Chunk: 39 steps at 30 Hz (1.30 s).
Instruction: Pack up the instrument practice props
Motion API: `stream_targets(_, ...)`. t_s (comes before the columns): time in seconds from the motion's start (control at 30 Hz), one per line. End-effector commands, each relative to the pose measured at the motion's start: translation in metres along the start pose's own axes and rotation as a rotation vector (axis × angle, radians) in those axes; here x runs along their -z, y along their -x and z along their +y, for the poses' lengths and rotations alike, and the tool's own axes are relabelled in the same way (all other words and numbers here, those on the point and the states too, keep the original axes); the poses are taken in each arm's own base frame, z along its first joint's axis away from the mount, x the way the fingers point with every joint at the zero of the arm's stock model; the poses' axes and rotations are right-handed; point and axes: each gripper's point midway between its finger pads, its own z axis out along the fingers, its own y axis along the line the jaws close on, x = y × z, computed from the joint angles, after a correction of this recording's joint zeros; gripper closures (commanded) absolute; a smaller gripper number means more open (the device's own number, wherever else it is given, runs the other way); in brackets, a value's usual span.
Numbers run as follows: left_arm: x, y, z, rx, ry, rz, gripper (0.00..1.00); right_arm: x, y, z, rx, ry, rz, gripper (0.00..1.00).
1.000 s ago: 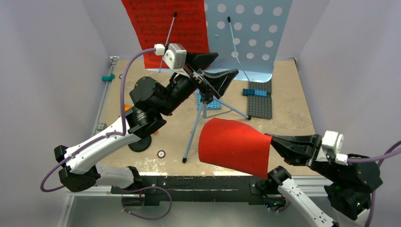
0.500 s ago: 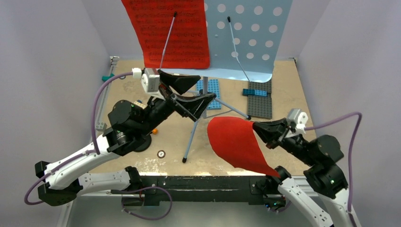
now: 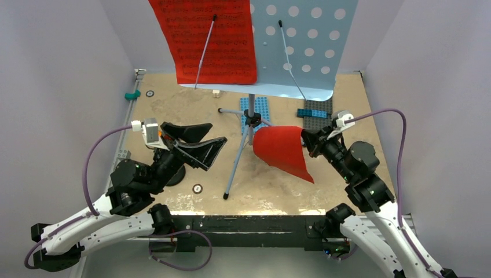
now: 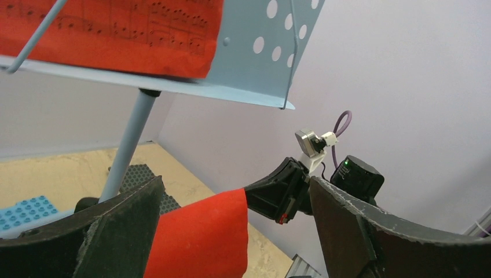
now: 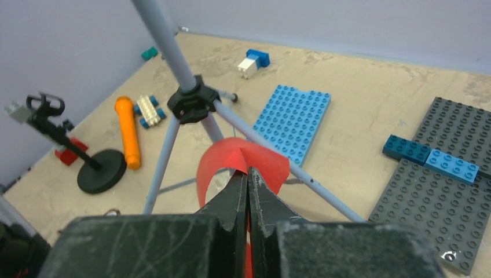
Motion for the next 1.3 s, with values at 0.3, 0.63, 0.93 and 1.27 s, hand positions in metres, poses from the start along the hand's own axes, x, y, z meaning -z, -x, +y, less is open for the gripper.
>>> stream_targets(0.3,0.027,-0.031,0.030,0.096,0.103,0.066,0.00,-0.028,0.070,-0.046,-0.415,0.037,-0.170,1.00)
stream_targets(0.63,0.039,-0.041,0.042,0.108,0.150,0.097,0.00,-0.060,0.133,-0.120,-0.553,-0.033,-0.218,1.00)
stream_targets(0.93,0.034,-0.062,0.053,0.111,0.200,0.140,0.00,-0.120,0.060,-0.260,-0.814,-0.411,0.108,1.00)
stream_targets(1.27,0.017,-0.102,0.056,0.137,0.222,0.247,0.00,-0.120,-0.055,-0.300,-1.032,-0.447,0.379,1.00)
